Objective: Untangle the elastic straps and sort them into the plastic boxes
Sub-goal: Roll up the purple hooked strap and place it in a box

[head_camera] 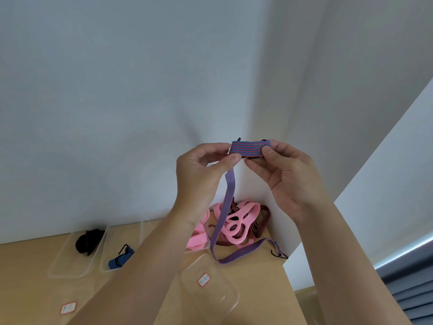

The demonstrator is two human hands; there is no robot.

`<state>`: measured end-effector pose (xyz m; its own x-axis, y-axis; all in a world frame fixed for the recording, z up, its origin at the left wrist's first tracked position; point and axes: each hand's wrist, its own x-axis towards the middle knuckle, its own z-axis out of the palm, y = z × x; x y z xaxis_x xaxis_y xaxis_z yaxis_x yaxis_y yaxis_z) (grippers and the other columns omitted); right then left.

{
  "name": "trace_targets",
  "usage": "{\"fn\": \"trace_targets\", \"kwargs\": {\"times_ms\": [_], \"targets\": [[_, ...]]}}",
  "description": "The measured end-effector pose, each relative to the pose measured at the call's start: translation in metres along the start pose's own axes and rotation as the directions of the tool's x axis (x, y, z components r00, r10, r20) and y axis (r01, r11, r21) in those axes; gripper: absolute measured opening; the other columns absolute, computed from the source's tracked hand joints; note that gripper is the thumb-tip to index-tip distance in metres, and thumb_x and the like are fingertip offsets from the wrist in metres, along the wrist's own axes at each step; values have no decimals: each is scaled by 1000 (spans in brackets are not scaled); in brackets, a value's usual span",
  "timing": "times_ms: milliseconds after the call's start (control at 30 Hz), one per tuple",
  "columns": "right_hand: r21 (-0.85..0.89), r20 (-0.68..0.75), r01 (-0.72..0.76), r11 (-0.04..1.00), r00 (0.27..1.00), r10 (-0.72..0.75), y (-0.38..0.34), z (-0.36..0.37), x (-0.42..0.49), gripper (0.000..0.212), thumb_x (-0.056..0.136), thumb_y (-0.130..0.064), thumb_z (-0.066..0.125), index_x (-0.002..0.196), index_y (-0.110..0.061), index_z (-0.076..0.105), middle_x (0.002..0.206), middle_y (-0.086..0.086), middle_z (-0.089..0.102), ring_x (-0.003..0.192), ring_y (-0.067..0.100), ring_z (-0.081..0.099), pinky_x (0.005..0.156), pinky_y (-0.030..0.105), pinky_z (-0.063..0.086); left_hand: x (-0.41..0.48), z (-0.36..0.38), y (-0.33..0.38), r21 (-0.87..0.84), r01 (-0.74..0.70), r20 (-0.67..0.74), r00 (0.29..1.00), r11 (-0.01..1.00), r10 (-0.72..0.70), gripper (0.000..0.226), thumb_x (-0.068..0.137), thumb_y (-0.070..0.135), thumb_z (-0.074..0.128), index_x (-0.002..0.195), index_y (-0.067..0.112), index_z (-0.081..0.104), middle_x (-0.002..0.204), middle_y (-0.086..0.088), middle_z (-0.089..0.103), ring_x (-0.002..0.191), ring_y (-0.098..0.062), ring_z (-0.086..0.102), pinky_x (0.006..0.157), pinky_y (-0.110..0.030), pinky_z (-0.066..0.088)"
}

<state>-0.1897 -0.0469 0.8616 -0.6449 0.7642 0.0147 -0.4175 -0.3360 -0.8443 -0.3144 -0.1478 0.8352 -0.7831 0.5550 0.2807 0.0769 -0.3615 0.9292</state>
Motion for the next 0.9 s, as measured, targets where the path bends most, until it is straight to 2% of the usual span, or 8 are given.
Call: {"fn": "trace_targets", "kwargs": {"times_ms": [233,400,467,533,633,700,767,900], "targets": [[18,25,7,1000,1000,-7,15,10,-5,12,93,6,59,94,-2,68,98,22,74,87,33,74,85,37,61,-3,1,7,-245,114,28,993,963,-110,23,87,-2,75,109,2,76,103,-17,78,100,-29,75,95,-38,58],[-184,-32,58,981,997,-65,26,14,-13,17,91,-6,71,77,-15,73,85,7,76,78,18,73,66,24,57,-9,3,14,-128,82,71,995,988,-73,25,89,0,74,113,6,74,102,-15,78,96,-25,75,87,-35,60],[-388,-43,111,915,989,-138,29,9,-14,16,90,-16,74,74,-20,75,83,2,76,74,9,69,64,17,53,-9,0,18,-98,77,88,994,992,-68,23,90,-3,71,113,5,72,102,-19,77,98,-35,74,88,-45,61],[-541,-23,170,823,976,-216,31,6,-15,11,89,-23,75,79,-20,74,96,2,75,80,4,68,68,14,50,-9,-4,23,-78,67,117,991,995,-58,22,91,-7,68,110,4,70,102,-22,74,97,-40,74,83,-46,62],[-455,116,219,863,976,-186,29,7,-19,15,90,-27,71,96,-17,62,107,1,74,96,12,72,78,21,54,-9,-9,34,-74,91,194,978,993,-75,22,93,-9,65,109,5,70,98,-22,72,93,-37,74,78,-42,62],[-409,205,172,896,974,-93,24,7,-21,25,91,-31,67,105,-14,56,100,6,77,82,24,75,74,37,60,-9,-12,41,-99,119,250,964,988,-91,21,94,-9,61,108,4,69,95,-18,72,88,-31,74,76,-38,61],[-457,245,159,875,968,-47,19,7,-23,26,90,-33,67,100,-10,59,84,6,73,59,28,68,69,55,60,-7,-15,47,-87,125,270,958,988,-97,21,95,-10,59,109,4,68,96,-18,72,88,-29,73,75,-35,60],[-541,290,222,811,955,-68,11,8,-22,19,92,-19,73,82,-7,62,64,5,61,42,23,54,45,34,49,-6,-22,55,-7,143,281,950,990,-135,24,96,-8,59,116,5,64,107,-27,72,92,-28,68,72,-32,54]]}}
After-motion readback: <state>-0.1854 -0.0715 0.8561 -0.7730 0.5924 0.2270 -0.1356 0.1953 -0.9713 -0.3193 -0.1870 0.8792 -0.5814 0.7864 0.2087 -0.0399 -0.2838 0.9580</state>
